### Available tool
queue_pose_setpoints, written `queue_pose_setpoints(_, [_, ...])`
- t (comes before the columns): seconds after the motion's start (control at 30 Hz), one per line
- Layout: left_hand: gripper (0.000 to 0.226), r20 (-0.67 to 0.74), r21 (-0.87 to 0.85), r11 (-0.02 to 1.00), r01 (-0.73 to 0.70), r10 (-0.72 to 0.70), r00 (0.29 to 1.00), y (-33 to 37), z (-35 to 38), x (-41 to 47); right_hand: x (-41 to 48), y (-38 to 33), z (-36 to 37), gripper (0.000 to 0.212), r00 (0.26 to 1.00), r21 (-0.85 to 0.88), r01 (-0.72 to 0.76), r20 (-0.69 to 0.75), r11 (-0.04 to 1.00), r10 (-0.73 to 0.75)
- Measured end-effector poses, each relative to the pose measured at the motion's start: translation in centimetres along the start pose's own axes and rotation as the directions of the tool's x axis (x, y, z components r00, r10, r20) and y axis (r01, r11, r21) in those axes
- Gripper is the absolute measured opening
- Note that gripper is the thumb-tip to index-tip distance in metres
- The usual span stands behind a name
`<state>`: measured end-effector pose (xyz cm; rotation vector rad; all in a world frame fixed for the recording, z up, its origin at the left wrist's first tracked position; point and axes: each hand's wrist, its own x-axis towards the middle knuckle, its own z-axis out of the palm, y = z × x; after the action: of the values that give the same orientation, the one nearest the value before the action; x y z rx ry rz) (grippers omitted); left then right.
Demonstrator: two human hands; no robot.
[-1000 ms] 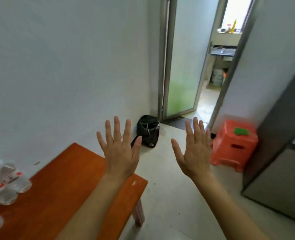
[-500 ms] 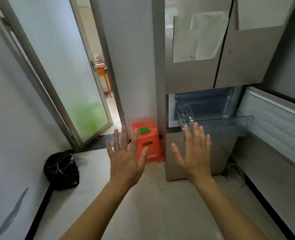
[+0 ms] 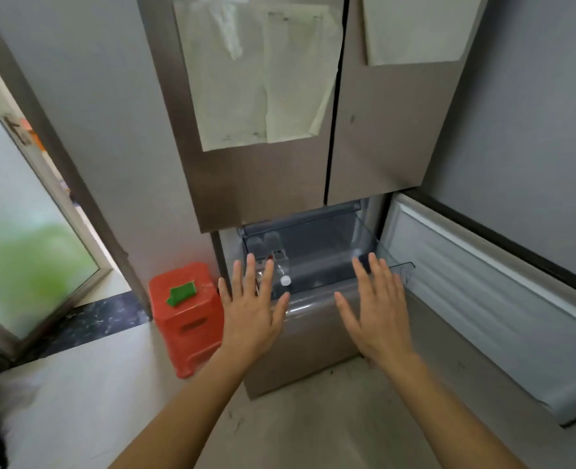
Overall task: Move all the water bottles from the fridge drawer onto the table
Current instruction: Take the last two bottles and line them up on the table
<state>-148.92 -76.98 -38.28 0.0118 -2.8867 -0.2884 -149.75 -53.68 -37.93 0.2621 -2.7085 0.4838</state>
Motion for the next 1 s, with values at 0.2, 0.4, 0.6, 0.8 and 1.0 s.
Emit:
queue_pose_setpoints(0.2, [0.076, 0.136, 0.028, 0.999, 0.019, -0.023, 0.990, 1.0, 4.9, 7.6, 6.3, 5.5, 3.1, 0.069, 0.986, -0.011, -0.071, 0.154, 0.997, 0.072])
queue_pose_setpoints(0.4, [0.075, 0.276, 0.095, 0.991, 0.092, -0.115, 0.954, -0.2, 10.9, 11.7, 14.1, 9.2, 10.3, 0.068, 0.894, 0.006, 0.058, 0.445, 0.998, -0.055])
queue_pose_setpoints(0.6, [0.083, 0.341, 0.080, 0.955, 0.285, -0.295, 0.893, -0.1, 13.2, 11.7, 21.1, 9.4, 16.6, 0.069, 0.561, 0.175, 0.275, 0.769, 0.946, -0.305])
queue_pose_setpoints(0.8, [0.071, 0.368, 0.050, 0.923, 0.381, -0.371, 0.852, -0.4, 13.6, 11.9, 23.7, 7.3, 22.1, 0.072, 0.333, 0.293, 0.373, 0.843, 0.880, -0.422])
queue_pose_setpoints(1.0, [0.072, 0.401, 0.034, 0.914, 0.404, -0.383, 0.833, -0.6, 13.5, 12.2, 23.5, 4.8, 26.0, 0.078, 0.282, 0.300, 0.328, 0.874, 0.896, -0.396])
